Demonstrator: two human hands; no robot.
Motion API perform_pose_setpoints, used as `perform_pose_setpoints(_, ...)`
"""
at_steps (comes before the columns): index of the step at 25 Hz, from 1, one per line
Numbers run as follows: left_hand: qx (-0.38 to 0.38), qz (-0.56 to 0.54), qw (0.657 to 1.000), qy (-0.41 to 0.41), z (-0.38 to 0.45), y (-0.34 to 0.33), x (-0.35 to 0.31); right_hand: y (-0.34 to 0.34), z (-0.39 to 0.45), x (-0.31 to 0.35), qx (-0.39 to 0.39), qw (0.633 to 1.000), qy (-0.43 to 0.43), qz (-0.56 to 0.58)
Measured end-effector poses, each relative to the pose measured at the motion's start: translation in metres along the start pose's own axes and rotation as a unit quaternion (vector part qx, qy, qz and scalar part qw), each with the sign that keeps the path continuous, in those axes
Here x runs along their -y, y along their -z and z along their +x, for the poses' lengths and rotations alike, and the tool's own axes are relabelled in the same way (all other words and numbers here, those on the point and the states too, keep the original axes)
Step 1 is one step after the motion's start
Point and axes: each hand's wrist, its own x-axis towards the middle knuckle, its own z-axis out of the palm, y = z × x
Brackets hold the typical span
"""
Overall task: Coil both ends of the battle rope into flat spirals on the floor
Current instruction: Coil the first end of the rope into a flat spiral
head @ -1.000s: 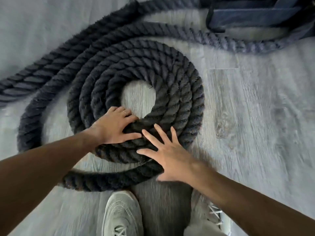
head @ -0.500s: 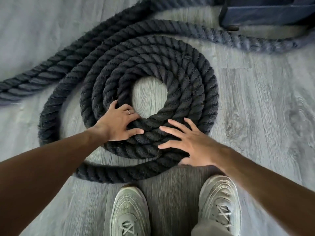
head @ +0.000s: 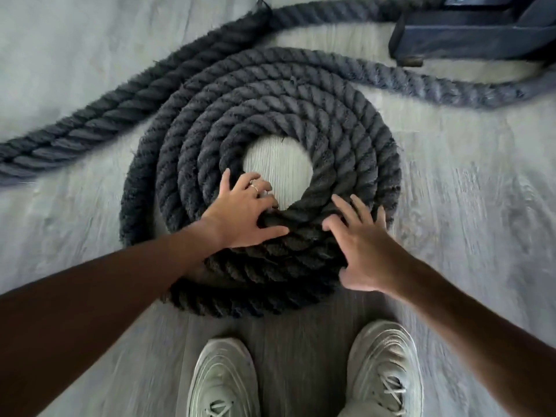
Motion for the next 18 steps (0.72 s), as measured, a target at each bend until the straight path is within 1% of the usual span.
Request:
perform_pose_setpoints(1,0.024,0.001,0.999,-0.032,-0.002,0.006,0.021,-0.011,-0.007,0.022,0.009,0.999,0.001,0.045)
perform_pose_setpoints(2,0.057,0.006,0.997,-0.055,-0.001,0.011,0.039,-0.02,-0.011,0.041,0.025,0.997,0.005,0.066)
perform_pose_setpoints(4,0.112,0.028,0.99,-0.075,0.004,0.014,0.055,-0.037,-0.014,0.067,0.043,0.998,-0.002,0.043)
perform_pose_setpoints(5,0.123,0.039,0.989,-0.079,0.008,0.015,0.055,-0.043,-0.014,0.073,0.043,0.999,-0.013,0.019)
perform_pose_setpoints(8,0.119,0.069,0.987,-0.088,0.01,0.013,0.049,-0.053,-0.015,0.072,0.024,0.999,-0.021,-0.023)
perform_pose_setpoints(12,0.107,0.098,0.986,-0.081,0.004,0.011,0.046,-0.058,-0.014,0.059,0.021,1.0,-0.002,-0.018)
perform_pose_setpoints(15,0.108,0.087,0.989,-0.053,0.002,0.015,0.03,-0.053,-0.013,0.041,0.023,1.0,0.014,-0.011)
perform_pose_setpoints(18,0.082,0.072,0.994,-0.003,0.0,0.015,0.003,-0.036,-0.011,0.007,0.043,0.998,0.021,-0.029)
